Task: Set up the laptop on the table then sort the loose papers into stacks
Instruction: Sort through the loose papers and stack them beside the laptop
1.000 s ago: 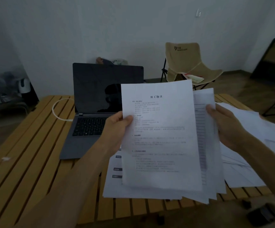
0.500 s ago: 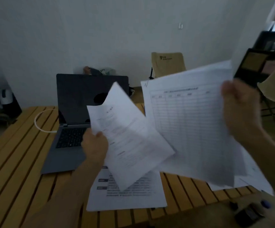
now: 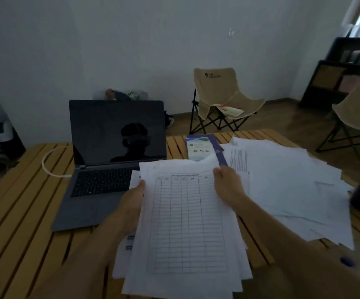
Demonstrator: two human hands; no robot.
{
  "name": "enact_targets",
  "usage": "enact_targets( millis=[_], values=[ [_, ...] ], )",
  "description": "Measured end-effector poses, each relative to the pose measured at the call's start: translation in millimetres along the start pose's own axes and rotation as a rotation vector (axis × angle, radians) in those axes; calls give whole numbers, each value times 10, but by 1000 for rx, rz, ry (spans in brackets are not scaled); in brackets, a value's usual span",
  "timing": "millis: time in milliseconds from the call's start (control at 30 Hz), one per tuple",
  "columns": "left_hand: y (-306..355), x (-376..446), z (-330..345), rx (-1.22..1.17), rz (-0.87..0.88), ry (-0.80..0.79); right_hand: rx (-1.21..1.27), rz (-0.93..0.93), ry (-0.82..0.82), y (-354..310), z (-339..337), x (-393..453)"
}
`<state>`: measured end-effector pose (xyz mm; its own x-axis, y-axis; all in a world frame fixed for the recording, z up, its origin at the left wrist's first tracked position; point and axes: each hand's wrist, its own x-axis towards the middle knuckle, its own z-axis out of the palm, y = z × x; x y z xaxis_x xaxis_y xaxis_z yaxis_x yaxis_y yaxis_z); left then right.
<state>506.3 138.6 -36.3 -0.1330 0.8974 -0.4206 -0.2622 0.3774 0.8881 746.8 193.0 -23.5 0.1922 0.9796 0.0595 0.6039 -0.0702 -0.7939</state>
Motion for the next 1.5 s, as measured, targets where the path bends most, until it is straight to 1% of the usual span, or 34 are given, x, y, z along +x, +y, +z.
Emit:
enact_targets(
  millis=[67,133,233,300,367,400,433,467,533,600,633,700,800,867,933,1000,1100,1167,1233,1300,1367,1400,1467,1500],
  values=[
    [-17,45,-9,54,21,-57,110,50,-40,113,183,-14],
    [-20,17,21,184,154,-123,204,69,-50,187,244,6],
    [102,-63,71,263,358,-124,306,19,-81,191,92,-25],
    [259,-173,71,242,469,-142,500,49,-204,151,-114,-80],
    [421,-319,62,204,546,-184,694,63,-409,65,-344,-176],
    [496,-414,60,196,592,-204,729,44,-483,-21,-457,-245],
    [562,-510,61,202,650,-206,723,3,-512,-110,-557,-297],
    [620,-609,66,201,713,-195,706,-58,-504,-210,-652,-354],
    [728,-739,70,197,852,-145,676,-208,-422,-447,-830,-464],
    [826,-829,90,151,936,-104,683,-328,-361,-631,-967,-582],
    [832,-839,84,129,941,-99,685,-361,-347,-652,-999,-629],
    [759,-856,57,121,887,-111,628,-378,-336,-587,-989,-698],
    [524,-858,20,158,752,-184,489,-306,-391,-352,-784,-796],
    [464,-880,25,175,762,-203,506,-267,-370,-342,-645,-842],
    [509,-869,27,157,802,-156,500,-248,-329,-424,-580,-823],
    [528,-809,10,112,803,-99,521,-215,-326,-427,-529,-766],
    [329,-719,-26,99,679,-51,519,-114,-353,-258,-340,-790],
    [205,-685,12,108,577,-23,517,-49,-331,-144,-193,-839],
    [231,-678,28,156,563,84,534,-4,-260,-127,-128,-828],
    [337,-641,-3,215,574,183,489,-8,-213,-159,-175,-742],
    [371,-576,-89,299,527,193,392,15,-225,-119,-282,-645],
    [348,-543,-131,363,472,179,283,29,-207,-35,-342,-582],
    [239,-456,-199,500,339,149,-142,35,-73,266,-486,-397],
    [175,-411,-220,559,296,139,-360,68,-5,437,-563,-316]
  ],
)
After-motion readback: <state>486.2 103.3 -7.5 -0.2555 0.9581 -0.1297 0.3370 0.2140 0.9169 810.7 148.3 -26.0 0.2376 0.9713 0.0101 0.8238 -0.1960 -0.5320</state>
